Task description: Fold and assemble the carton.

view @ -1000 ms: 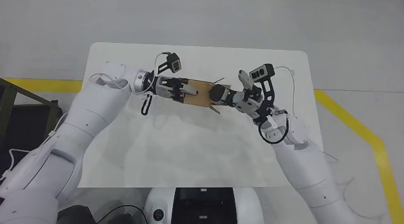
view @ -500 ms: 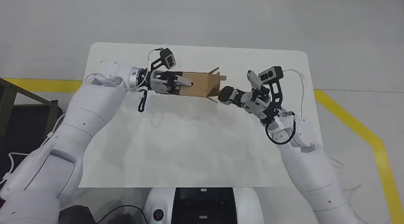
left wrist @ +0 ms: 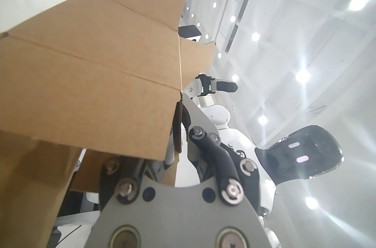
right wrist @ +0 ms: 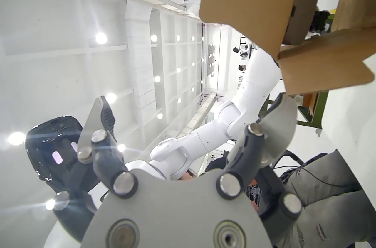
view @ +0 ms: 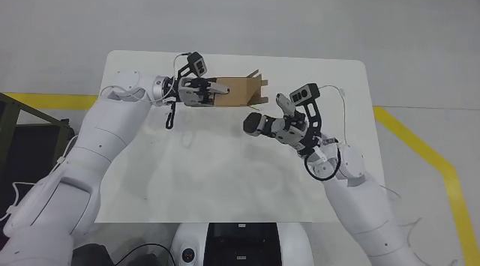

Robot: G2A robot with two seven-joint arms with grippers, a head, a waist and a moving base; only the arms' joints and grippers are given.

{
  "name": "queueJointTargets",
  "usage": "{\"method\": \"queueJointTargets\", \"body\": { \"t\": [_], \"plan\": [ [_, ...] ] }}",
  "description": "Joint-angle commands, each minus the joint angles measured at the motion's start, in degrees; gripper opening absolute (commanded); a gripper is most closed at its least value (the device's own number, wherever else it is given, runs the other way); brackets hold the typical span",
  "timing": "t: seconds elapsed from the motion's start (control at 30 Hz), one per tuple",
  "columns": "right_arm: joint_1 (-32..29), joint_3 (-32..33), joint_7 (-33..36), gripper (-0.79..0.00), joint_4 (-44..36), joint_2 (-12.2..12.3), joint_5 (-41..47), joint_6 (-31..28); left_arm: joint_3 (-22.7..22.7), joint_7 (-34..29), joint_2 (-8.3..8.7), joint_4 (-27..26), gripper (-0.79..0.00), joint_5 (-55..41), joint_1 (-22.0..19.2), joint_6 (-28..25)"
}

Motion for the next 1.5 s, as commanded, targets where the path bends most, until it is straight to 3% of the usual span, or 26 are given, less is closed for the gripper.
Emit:
{"method": "queueJointTargets", "body": {
  "t": [0.0, 0.27, 0.47, 1.47],
  "plan": [
    [0.3, 1.4, -0.5, 0.0, 0.0, 0.1, 0.5, -1.1, -0.3, -0.1, -0.01, 0.1, -0.785, 0.6, 0.1, -0.2],
    [0.4, 5.1, -1.1, 0.0, 1.8, 0.6, -2.1, -1.3, -1.4, -1.6, -0.01, 0.1, -0.785, 1.6, 0.7, 0.5],
    [1.0, 3.2, -0.7, 0.0, 4.7, 0.3, -2.4, -0.9, -2.3, -1.8, -0.18, -0.7, -0.785, 1.3, 1.1, 1.1],
    [1.8, -0.7, 0.3, 0.0, 2.6, -0.6, -3.0, -1.3, -3.9, -1.4, -1.56, -1.5, -0.785, 3.3, 1.7, 2.3]
  ]
}}
